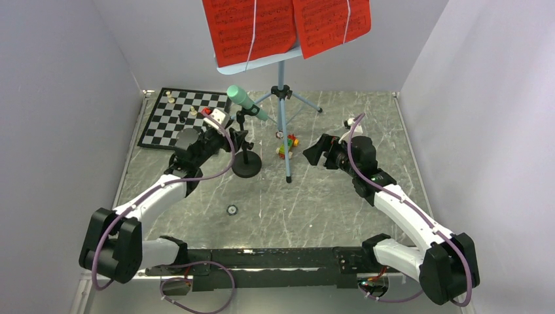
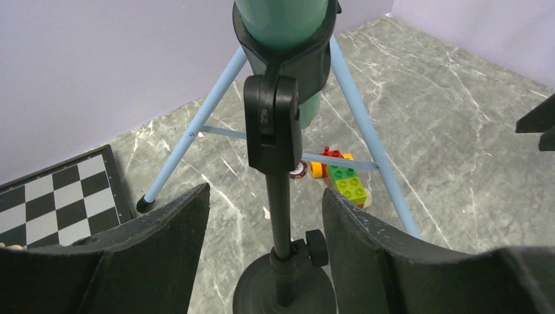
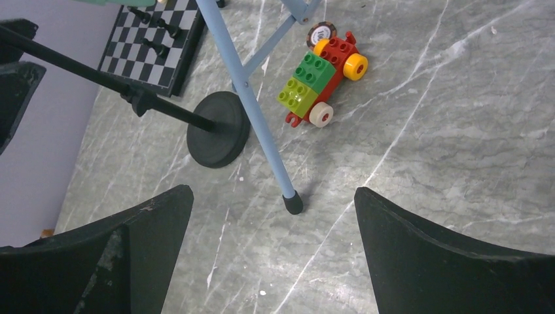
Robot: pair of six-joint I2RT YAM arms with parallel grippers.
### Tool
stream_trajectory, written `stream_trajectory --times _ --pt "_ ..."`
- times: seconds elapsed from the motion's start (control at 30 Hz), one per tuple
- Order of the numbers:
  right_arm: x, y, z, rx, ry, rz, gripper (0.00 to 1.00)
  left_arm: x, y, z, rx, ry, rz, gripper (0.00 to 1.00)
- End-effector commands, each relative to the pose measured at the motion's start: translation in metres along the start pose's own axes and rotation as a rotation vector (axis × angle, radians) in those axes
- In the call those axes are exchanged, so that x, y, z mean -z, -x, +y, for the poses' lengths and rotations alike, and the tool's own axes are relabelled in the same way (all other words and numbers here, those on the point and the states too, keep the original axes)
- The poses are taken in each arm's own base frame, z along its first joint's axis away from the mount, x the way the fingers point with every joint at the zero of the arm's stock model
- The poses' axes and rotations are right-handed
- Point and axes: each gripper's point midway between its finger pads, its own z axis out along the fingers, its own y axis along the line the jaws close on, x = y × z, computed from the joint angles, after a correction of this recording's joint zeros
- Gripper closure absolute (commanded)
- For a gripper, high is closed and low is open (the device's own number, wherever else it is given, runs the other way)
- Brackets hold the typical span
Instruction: Pack up the instrument practice props
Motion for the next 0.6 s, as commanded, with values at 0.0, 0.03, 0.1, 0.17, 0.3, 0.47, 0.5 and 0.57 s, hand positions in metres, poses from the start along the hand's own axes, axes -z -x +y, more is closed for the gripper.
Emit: stream_trajectory --times 0.0,0.03,0.1,0.17,0.3,0.47,0.5,0.57 --pt "0.006 0.019 0.011 0.023 0.022 -0.039 0.00 -0.014 0.029 0.003 -0.074 -0.017 -0.076 0.33" --pt "0.006 0.019 0.011 0.026 0.019 -0.040 0.00 -0.016 0.028 0.004 -0.072 -0.017 -0.073 0.34" --pt "0.007 0.019 0.009 0.031 0.012 -0.041 0.00 -0.020 0.025 0.005 -0.071 -0.015 -0.067 0.35" --pt "0.007 0.018 0.009 0.031 0.013 -0.040 0.00 -0.023 0.022 0.006 -0.070 -0.017 -0.062 0.37" --pt "0.007 0.016 0.009 0.027 0.014 -0.032 0.00 -0.028 0.018 0.005 -0.060 -0.030 -0.055 0.50" --pt "0.008 0.018 0.009 0.033 0.011 -0.038 0.00 -0.030 0.016 0.005 -0.045 -0.033 -0.060 0.68" --pt "0.008 0.018 0.009 0.034 0.010 -0.039 0.00 -0.030 0.017 0.004 -0.041 -0.035 -0.062 0.72" --pt "0.008 0.018 0.009 0.032 0.012 -0.038 0.00 -0.028 0.020 0.003 -0.042 -0.039 -0.072 0.82"
